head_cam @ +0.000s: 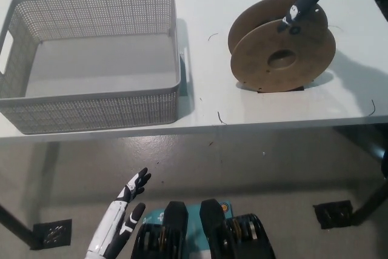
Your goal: Use the right hand to pick up a 3d printing filament and place it into a container on the left side
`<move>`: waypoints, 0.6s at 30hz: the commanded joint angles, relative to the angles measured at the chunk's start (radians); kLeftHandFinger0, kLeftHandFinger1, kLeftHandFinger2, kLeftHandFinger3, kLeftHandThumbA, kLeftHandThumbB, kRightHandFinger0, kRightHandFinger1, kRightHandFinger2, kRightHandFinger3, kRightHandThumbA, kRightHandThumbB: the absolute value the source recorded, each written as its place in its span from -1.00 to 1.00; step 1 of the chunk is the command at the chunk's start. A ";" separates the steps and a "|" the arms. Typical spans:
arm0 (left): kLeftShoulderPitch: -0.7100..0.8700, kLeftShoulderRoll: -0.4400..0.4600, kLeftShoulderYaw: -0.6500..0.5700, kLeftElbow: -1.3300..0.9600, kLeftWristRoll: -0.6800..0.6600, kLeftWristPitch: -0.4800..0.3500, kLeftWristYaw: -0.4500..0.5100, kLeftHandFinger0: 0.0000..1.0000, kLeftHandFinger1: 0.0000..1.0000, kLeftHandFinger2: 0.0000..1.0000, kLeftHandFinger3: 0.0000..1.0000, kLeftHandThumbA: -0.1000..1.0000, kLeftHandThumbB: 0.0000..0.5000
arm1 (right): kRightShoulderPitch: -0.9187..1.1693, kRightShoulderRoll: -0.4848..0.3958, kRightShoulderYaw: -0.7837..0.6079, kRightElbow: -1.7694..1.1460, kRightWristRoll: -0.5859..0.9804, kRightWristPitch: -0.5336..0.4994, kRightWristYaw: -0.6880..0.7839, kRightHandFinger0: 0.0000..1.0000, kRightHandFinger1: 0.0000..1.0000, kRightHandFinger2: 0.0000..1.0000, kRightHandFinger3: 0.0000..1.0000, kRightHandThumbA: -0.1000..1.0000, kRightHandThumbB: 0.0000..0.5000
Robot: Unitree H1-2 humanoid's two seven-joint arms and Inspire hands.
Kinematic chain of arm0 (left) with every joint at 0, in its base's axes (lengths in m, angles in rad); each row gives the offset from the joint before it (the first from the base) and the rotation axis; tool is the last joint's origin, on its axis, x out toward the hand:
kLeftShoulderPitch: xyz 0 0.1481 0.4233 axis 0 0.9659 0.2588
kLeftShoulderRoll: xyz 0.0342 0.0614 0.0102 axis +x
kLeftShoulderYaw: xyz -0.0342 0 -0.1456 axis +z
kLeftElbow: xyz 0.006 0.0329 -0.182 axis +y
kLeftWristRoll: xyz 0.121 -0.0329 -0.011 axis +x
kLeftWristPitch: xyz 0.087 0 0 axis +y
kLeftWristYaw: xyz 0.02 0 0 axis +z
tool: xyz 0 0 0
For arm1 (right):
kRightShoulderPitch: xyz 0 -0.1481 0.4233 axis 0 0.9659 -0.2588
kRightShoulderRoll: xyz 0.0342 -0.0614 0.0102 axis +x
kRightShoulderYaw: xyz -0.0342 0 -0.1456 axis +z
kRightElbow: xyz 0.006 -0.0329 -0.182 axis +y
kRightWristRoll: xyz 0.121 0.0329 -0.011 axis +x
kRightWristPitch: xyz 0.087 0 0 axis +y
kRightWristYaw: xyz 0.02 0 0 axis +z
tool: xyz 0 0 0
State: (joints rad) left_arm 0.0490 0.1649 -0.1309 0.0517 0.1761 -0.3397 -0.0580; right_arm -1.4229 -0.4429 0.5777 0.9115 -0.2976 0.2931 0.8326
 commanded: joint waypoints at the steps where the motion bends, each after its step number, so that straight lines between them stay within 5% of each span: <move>1: 0.012 0.025 0.004 -0.013 -0.019 -0.020 -0.024 1.00 1.00 1.00 1.00 1.00 0.71 | -0.270 0.001 0.028 0.093 -0.024 -0.037 0.233 1.00 1.00 1.00 1.00 1.00 1.00; 6: 0.016 0.025 0.002 -0.014 -0.018 -0.032 -0.026 1.00 1.00 1.00 1.00 1.00 0.74 | -0.284 0.014 0.053 0.145 -0.042 -0.065 0.257 1.00 1.00 1.00 1.00 1.00 0.85; 9: 0.016 0.028 0.005 -0.016 -0.019 -0.028 -0.030 1.00 1.00 1.00 1.00 1.00 0.80 | -0.281 0.021 0.074 0.157 -0.061 -0.044 0.275 1.00 1.00 1.00 1.00 1.00 1.00; 16: 0.022 0.028 0.004 -0.016 -0.022 -0.031 -0.033 1.00 1.00 1.00 1.00 1.00 0.85 | -0.251 0.049 0.106 0.202 -0.102 -0.037 0.243 1.00 1.00 1.00 1.00 1.00 0.96; 18: 0.022 0.028 0.005 -0.016 -0.023 -0.032 -0.032 1.00 1.00 1.00 1.00 1.00 0.87 | -0.241 0.061 0.105 0.234 -0.103 -0.095 0.239 1.00 1.00 1.00 1.00 1.00 0.78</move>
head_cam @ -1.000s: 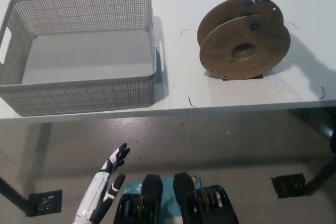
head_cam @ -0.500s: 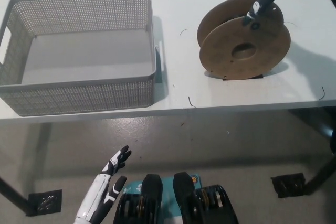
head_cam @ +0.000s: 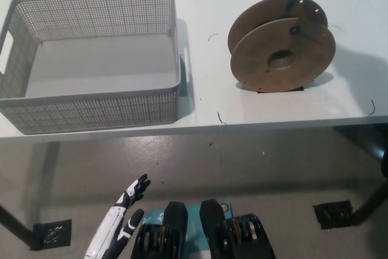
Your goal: Use the right hand to pick up a 3d printing filament and place it into a container on the left side
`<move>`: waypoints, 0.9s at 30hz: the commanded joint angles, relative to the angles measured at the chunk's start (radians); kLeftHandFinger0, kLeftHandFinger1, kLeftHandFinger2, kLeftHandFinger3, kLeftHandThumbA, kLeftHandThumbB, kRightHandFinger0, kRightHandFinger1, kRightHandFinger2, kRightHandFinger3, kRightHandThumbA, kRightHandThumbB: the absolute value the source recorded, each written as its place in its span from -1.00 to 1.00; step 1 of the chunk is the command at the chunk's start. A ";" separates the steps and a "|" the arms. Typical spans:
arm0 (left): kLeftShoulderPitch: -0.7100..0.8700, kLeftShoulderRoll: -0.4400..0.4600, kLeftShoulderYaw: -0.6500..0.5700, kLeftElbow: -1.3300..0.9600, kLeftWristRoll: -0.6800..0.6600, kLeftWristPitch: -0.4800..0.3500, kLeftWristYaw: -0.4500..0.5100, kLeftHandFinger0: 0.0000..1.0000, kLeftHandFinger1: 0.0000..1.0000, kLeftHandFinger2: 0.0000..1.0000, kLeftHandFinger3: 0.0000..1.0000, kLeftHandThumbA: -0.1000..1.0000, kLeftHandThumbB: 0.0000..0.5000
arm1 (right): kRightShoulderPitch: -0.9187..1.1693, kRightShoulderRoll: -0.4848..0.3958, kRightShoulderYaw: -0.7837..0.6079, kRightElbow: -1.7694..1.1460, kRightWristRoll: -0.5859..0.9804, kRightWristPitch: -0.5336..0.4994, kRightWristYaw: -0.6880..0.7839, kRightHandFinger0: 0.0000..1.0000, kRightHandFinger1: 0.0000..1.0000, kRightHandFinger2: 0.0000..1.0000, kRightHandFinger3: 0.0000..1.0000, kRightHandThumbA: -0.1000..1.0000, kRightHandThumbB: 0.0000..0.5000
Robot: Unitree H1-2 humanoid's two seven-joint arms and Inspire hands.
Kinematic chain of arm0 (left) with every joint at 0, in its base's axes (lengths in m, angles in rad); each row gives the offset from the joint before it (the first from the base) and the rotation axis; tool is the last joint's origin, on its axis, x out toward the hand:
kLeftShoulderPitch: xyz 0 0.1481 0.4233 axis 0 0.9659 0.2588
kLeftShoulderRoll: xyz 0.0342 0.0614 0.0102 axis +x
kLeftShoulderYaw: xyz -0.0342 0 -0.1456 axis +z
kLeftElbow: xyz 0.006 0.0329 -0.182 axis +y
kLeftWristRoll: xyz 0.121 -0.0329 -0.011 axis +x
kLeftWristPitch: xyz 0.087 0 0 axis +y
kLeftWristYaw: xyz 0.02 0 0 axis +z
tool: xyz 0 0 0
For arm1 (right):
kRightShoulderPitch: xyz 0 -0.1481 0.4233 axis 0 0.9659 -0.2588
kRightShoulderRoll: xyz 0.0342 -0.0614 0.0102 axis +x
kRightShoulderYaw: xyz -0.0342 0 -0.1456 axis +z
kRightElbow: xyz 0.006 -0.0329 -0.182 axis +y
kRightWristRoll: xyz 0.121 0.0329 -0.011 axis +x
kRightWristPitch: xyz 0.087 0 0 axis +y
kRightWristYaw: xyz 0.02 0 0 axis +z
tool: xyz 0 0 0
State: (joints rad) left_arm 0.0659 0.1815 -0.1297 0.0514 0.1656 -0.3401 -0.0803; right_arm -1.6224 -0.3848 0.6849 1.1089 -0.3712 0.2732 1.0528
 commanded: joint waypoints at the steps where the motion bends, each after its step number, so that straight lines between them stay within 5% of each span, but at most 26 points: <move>1: 0.005 0.012 0.005 -0.016 -0.011 -0.032 -0.010 1.00 1.00 1.00 1.00 1.00 0.87 | -0.039 0.007 -0.008 0.044 -0.030 -0.074 0.011 1.00 1.00 1.00 1.00 1.00 0.83; 8: 0.003 0.014 0.004 -0.015 -0.006 -0.035 -0.011 1.00 1.00 1.00 1.00 1.00 0.90 | 0.005 0.047 -0.006 0.126 -0.041 -0.197 0.020 1.00 1.00 1.00 1.00 1.00 0.62; 11: 0.005 0.013 0.004 -0.011 -0.009 -0.049 -0.009 1.00 1.00 1.00 1.00 1.00 0.88 | 0.020 0.071 0.025 0.162 -0.084 -0.188 0.004 1.00 1.00 1.00 1.00 1.00 0.91; 14: 0.006 0.014 0.006 -0.008 -0.011 -0.049 -0.010 1.00 1.00 1.00 1.00 1.00 0.84 | 0.048 0.090 0.040 0.178 -0.108 -0.208 -0.034 1.00 1.00 1.00 1.00 1.00 0.93; 16: 0.006 0.014 0.007 -0.010 -0.024 -0.048 -0.015 1.00 1.00 1.00 1.00 1.00 0.86 | 0.070 0.114 0.016 0.216 -0.086 -0.212 -0.043 1.00 1.00 1.00 1.00 1.00 0.72; 18: 0.005 0.014 0.006 -0.010 -0.023 -0.046 -0.016 1.00 1.00 1.00 1.00 1.00 0.89 | 0.089 0.125 0.006 0.235 -0.088 -0.211 -0.068 1.00 1.00 1.00 1.00 1.00 0.89; 24: -0.001 0.014 0.011 -0.008 -0.016 -0.044 -0.015 1.00 1.00 1.00 1.00 1.00 0.90 | 0.181 0.160 0.026 0.244 -0.140 -0.276 -0.280 1.00 1.00 1.00 1.00 1.00 0.84; 25: -0.002 0.014 0.011 -0.008 -0.015 -0.043 -0.015 1.00 1.00 1.00 1.00 1.00 0.91 | 0.198 0.166 0.033 0.238 -0.156 -0.267 -0.336 1.00 1.00 1.00 1.00 1.00 0.95; 27: -0.005 0.012 0.011 -0.008 -0.013 -0.042 -0.015 1.00 1.00 1.00 1.00 1.00 0.91 | 0.227 0.181 0.029 0.241 -0.167 -0.246 -0.443 1.00 1.00 1.00 1.00 0.70 0.93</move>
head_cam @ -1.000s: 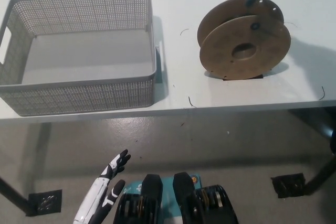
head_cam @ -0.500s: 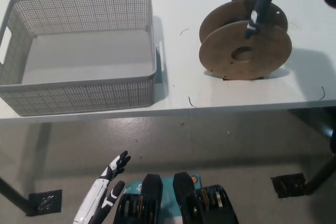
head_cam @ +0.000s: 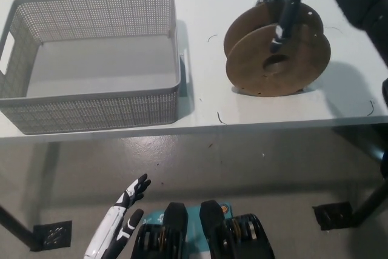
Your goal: Use the right hand to pick up a 3d printing filament and place it into a container on the left side
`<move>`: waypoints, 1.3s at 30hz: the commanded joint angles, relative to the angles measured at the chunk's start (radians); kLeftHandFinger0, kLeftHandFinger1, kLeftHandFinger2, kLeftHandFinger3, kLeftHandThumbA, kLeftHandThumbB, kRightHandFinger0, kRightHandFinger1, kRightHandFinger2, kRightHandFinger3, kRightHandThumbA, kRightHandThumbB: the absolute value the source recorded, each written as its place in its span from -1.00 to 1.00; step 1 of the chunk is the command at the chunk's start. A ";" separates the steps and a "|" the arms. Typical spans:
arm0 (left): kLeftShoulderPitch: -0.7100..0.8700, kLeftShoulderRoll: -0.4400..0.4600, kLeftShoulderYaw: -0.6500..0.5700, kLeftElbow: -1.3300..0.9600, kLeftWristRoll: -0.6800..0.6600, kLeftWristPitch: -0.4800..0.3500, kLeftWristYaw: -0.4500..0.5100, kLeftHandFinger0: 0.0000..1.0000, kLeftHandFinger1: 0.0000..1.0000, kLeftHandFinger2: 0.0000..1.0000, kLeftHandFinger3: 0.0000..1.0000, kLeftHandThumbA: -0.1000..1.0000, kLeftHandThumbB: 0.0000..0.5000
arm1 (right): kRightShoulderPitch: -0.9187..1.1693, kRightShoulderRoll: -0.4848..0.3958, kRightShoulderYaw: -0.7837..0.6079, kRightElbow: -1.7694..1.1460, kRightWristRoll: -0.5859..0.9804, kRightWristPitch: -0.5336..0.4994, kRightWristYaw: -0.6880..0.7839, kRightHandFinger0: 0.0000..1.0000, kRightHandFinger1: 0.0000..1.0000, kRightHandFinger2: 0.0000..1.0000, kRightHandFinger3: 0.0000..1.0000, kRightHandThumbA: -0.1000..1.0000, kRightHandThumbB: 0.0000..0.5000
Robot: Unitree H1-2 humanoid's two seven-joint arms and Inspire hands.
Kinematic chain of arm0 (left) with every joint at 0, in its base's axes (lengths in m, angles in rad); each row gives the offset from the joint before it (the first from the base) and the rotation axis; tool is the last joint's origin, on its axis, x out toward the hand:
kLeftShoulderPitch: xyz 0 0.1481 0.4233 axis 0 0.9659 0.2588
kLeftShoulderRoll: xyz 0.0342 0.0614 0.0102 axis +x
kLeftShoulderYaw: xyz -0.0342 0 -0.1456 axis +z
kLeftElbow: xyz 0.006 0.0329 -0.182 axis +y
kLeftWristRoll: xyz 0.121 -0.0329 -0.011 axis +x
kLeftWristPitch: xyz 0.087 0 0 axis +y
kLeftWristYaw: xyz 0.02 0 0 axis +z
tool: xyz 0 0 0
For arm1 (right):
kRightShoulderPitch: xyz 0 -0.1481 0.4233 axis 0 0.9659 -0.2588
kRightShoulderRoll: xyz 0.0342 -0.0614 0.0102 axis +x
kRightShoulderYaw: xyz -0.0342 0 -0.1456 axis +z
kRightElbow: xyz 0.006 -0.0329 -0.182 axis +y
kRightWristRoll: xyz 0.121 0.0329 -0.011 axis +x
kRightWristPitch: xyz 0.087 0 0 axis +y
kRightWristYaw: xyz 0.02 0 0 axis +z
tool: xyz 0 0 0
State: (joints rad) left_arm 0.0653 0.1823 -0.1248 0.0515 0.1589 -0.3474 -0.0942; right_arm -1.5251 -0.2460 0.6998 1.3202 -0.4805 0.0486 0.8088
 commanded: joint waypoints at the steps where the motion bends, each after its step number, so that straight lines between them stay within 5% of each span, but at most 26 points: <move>1: -0.005 0.011 0.008 -0.009 -0.005 -0.035 -0.002 1.00 1.00 1.00 1.00 1.00 0.91 | 0.141 0.051 0.019 0.032 -0.071 -0.018 -0.251 1.00 1.00 1.00 1.00 0.62 0.94; 3: -0.010 0.012 0.009 -0.007 -0.009 -0.042 -0.003 1.00 1.00 1.00 1.00 1.00 0.88 | 0.172 0.078 0.041 0.046 -0.109 0.005 -0.409 1.00 1.00 1.00 1.00 0.06 0.76; 4: -0.012 0.012 0.010 -0.008 -0.012 -0.038 -0.004 1.00 1.00 1.00 1.00 1.00 0.90 | 0.185 0.080 0.049 0.048 -0.121 -0.006 -0.476 1.00 1.00 1.00 1.00 -0.26 0.47; 5: -0.013 0.013 0.011 -0.009 -0.013 -0.037 -0.005 1.00 1.00 1.00 1.00 1.00 0.89 | 0.193 0.077 0.046 0.045 -0.122 -0.022 -0.515 0.37 0.56 0.66 0.86 -0.78 0.08; 6: -0.017 0.014 0.011 -0.010 -0.013 -0.036 -0.006 1.00 1.00 1.00 1.00 1.00 0.89 | 0.210 0.069 0.049 0.038 -0.133 -0.057 -0.608 -0.47 -0.26 0.03 0.44 -0.99 0.07; 7: -0.019 0.015 0.011 -0.010 -0.012 -0.035 -0.005 1.00 1.00 1.00 1.00 1.00 0.88 | 0.219 0.065 0.059 0.035 -0.149 -0.073 -0.664 -0.70 -0.43 -0.14 0.31 -1.00 0.02; 8: -0.021 0.017 0.012 -0.012 -0.010 -0.034 -0.005 1.00 1.00 1.00 1.00 1.00 0.89 | 0.229 0.061 0.047 0.036 -0.140 -0.092 -0.722 -0.98 -0.60 -0.26 -0.04 -1.00 -0.17; 10: -0.025 0.018 0.015 -0.016 -0.009 -0.026 -0.005 1.00 1.00 1.00 1.00 1.00 0.89 | 0.229 0.053 0.023 0.035 -0.116 -0.113 -0.739 -0.88 -0.35 0.23 -0.03 -1.00 -0.29; 11: -0.026 0.019 0.017 -0.016 -0.010 -0.023 -0.005 1.00 1.00 1.00 1.00 1.00 0.90 | 0.226 0.050 0.021 0.033 -0.114 -0.118 -0.743 -0.83 -0.10 0.61 0.13 -1.00 -0.29; 13: -0.027 0.020 0.017 -0.012 -0.018 -0.026 -0.008 1.00 1.00 1.00 1.00 1.00 0.90 | 0.226 0.038 0.016 0.033 -0.110 -0.138 -0.774 -0.64 0.33 1.00 0.51 -1.00 -0.33; 16: -0.030 0.020 0.017 -0.008 -0.020 -0.029 -0.010 1.00 1.00 1.00 1.00 1.00 0.87 | 0.223 0.025 0.015 0.037 -0.108 -0.155 -0.804 -0.77 0.32 1.00 0.95 -1.00 -0.27; 18: -0.028 0.018 0.017 -0.007 -0.019 -0.028 -0.010 1.00 1.00 1.00 1.00 1.00 0.89 | 0.219 0.013 0.006 0.035 -0.099 -0.167 -0.812 -0.83 0.28 1.00 0.84 -1.00 -0.28; 25: -0.016 0.015 0.016 -0.004 -0.019 -0.031 -0.009 1.00 1.00 1.00 1.00 1.00 0.87 | 0.176 -0.005 -0.037 0.040 -0.059 -0.164 -0.852 -0.86 0.21 1.00 0.89 -1.00 -0.13; 31: -0.016 0.015 0.018 -0.004 -0.012 -0.037 -0.007 1.00 1.00 1.00 1.00 1.00 0.81 | 0.119 -0.022 -0.126 0.042 -0.012 -0.186 -0.849 -0.86 0.18 0.96 0.90 -1.00 -0.29; 35: -0.021 0.017 0.020 0.004 -0.010 -0.044 -0.006 1.00 1.00 1.00 1.00 1.00 0.81 | 0.080 -0.033 -0.180 0.043 0.004 -0.188 -0.845 -1.00 -0.12 0.75 0.73 -1.00 -0.25; 38: -0.020 0.015 0.021 0.001 -0.007 -0.041 -0.004 1.00 1.00 1.00 1.00 1.00 0.83 | 0.058 -0.037 -0.201 0.037 0.003 -0.173 -0.835 -1.00 -0.11 0.87 0.84 -1.00 -0.32; 39: -0.020 0.015 0.021 0.001 -0.007 -0.041 -0.004 1.00 1.00 1.00 1.00 1.00 0.81 | 0.058 -0.037 -0.204 0.038 0.000 -0.173 -0.835 -1.00 -0.12 0.61 0.68 -1.00 -0.86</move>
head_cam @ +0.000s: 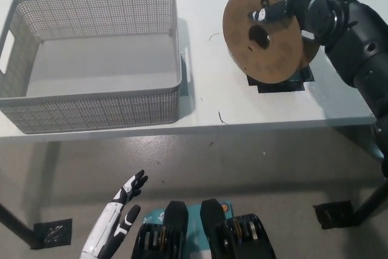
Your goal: Use the right hand to pick up a 3d printing filament and place it into a container on the left side
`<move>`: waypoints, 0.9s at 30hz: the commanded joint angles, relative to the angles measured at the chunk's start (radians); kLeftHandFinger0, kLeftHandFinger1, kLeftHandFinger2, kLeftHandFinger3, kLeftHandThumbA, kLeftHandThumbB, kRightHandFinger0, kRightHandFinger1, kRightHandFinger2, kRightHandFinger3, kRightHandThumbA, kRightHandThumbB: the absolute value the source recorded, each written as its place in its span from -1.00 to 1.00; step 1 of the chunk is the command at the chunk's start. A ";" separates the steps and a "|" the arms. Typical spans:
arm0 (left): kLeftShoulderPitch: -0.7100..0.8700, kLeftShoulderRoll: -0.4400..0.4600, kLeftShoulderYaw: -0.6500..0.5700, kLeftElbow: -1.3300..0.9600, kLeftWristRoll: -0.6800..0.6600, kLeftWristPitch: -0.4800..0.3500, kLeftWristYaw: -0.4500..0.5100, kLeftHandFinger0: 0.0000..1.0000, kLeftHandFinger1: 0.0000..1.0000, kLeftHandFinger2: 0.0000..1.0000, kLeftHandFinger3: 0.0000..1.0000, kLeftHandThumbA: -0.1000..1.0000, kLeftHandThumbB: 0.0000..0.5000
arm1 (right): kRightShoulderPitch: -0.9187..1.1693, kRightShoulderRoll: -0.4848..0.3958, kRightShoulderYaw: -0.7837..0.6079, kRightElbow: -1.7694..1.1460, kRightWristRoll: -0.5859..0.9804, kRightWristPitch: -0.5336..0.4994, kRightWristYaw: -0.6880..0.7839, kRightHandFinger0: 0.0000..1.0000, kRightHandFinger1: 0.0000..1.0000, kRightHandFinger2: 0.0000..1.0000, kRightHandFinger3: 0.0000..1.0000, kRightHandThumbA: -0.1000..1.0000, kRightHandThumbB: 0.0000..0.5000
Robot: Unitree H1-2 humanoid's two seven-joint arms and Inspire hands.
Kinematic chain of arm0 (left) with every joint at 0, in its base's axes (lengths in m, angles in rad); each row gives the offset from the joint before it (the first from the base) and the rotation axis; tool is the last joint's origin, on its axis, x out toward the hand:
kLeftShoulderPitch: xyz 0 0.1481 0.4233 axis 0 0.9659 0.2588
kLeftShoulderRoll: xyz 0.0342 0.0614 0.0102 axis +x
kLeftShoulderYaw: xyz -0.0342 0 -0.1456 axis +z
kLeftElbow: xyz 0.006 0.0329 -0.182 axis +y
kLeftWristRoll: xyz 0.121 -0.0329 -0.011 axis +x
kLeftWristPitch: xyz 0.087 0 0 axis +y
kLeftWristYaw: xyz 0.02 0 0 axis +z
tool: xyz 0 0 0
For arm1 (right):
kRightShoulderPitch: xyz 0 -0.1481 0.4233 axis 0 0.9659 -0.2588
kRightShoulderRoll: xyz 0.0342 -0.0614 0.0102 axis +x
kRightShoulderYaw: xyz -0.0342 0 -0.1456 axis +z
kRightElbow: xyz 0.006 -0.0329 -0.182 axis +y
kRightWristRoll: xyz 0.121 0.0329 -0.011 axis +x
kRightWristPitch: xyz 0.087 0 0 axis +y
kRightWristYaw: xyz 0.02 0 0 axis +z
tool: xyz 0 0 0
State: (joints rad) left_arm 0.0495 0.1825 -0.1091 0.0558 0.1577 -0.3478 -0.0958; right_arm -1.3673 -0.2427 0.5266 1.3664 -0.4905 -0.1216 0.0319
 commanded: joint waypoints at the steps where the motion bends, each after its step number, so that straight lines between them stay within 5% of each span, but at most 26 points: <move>1: -0.003 0.017 0.006 -0.007 -0.008 -0.038 -0.005 1.00 1.00 1.00 1.00 1.00 0.78 | -0.124 -0.055 -0.040 -0.014 0.011 -0.045 -0.076 -0.68 0.16 0.76 0.75 -1.00 -0.31; 3: -0.003 0.016 0.007 -0.007 -0.008 -0.038 -0.005 1.00 1.00 1.00 1.00 1.00 0.77 | -0.124 -0.055 -0.045 -0.014 0.007 -0.046 -0.075 -0.93 -0.09 0.73 0.65 -1.00 -0.31; 4: -0.003 0.016 0.006 -0.006 -0.011 -0.039 -0.006 1.00 1.00 1.00 1.00 1.00 0.75 | -0.140 -0.057 -0.055 -0.014 0.013 -0.040 -0.074 -0.99 -0.12 0.83 0.84 -1.00 -0.32; 6: -0.002 0.016 0.006 -0.003 -0.016 -0.039 -0.008 1.00 1.00 1.00 1.00 1.00 0.75 | -0.166 -0.058 -0.072 -0.012 0.021 -0.031 -0.072 -1.00 0.03 1.00 1.00 -1.00 -0.40; 11: 0.001 0.015 0.006 -0.006 -0.015 -0.037 -0.007 1.00 1.00 1.00 1.00 1.00 0.80 | -0.196 -0.051 -0.122 -0.015 0.040 -0.033 -0.088 -1.00 -0.01 0.87 0.98 -1.00 -0.37; 12: -0.001 0.014 0.004 -0.001 -0.014 -0.039 -0.007 1.00 1.00 1.00 1.00 1.00 0.81 | -0.222 -0.048 -0.139 -0.028 0.049 -0.045 -0.094 -0.92 0.05 0.68 0.80 -1.00 -0.31; 14: -0.002 0.013 0.003 0.002 -0.013 -0.039 -0.007 1.00 1.00 1.00 1.00 1.00 0.82 | -0.234 -0.047 -0.150 -0.033 0.049 -0.051 -0.096 -1.00 -0.27 0.57 0.62 -1.00 -0.24; 18: -0.002 0.015 0.001 0.004 -0.009 -0.043 -0.009 1.00 1.00 1.00 1.00 1.00 0.81 | -0.280 -0.021 -0.176 -0.058 0.049 -0.052 -0.110 -1.00 -0.41 0.49 0.74 -1.00 -0.25; 27: -0.006 0.020 0.000 0.020 -0.016 -0.043 -0.016 1.00 1.00 1.00 1.00 1.00 0.78 | -0.357 0.046 -0.244 -0.060 0.079 -0.026 -0.088 -1.00 -0.15 0.67 0.83 -1.00 -0.24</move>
State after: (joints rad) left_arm 0.0487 0.1827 -0.1090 0.0825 0.1563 -0.3478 -0.0972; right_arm -1.5460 -0.2101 0.3268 1.3627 -0.4646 -0.1263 0.0035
